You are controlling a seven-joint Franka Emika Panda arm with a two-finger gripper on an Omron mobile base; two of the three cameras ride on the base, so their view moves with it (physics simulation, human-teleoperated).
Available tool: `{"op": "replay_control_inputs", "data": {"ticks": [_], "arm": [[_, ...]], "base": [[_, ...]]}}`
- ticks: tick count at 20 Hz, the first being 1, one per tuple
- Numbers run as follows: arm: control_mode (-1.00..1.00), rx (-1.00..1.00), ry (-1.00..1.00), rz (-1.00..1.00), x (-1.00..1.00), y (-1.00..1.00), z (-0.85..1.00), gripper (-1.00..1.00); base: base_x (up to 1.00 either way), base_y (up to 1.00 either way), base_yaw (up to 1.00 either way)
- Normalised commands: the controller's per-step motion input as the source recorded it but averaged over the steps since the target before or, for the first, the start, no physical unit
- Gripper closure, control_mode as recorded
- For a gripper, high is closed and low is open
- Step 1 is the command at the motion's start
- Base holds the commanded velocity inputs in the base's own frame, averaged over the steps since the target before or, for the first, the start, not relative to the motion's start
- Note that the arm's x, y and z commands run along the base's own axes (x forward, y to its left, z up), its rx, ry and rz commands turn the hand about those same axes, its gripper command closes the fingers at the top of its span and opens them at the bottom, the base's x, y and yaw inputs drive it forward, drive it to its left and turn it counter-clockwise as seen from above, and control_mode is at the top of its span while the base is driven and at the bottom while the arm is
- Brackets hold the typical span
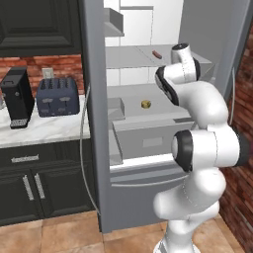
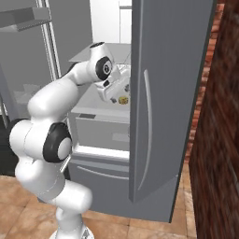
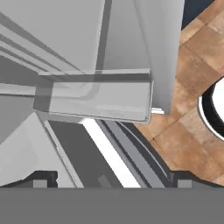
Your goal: Retrieve the sausage and cheese from the fridge and place them on the cutting board on the counter.
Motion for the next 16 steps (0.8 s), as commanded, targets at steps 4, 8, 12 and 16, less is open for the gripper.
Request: {"op": "replay_control_inputs", "data": {"ticks": [4,8,12,16], "arm": [[-1.0,0.09,-0.06,-0.24,0.04,-0.08,-0.12,-1.0],[-1.0,0.08,-0.08,-0.21,0.0,-0.05,-0.16,-1.0],[-1.0,0.09,-0.07,-0.2,0.0,-0.07,-0.15,-1.0],[-1.0,0.09,-0.07,-0.19,0.0,-0.13,-0.1,-1.0]], "base": [[0.0,0.0,0.0],[0.0,0.0,0.0],[0.0,0.0,0.0],[0.0,0.0,0.0]]}}
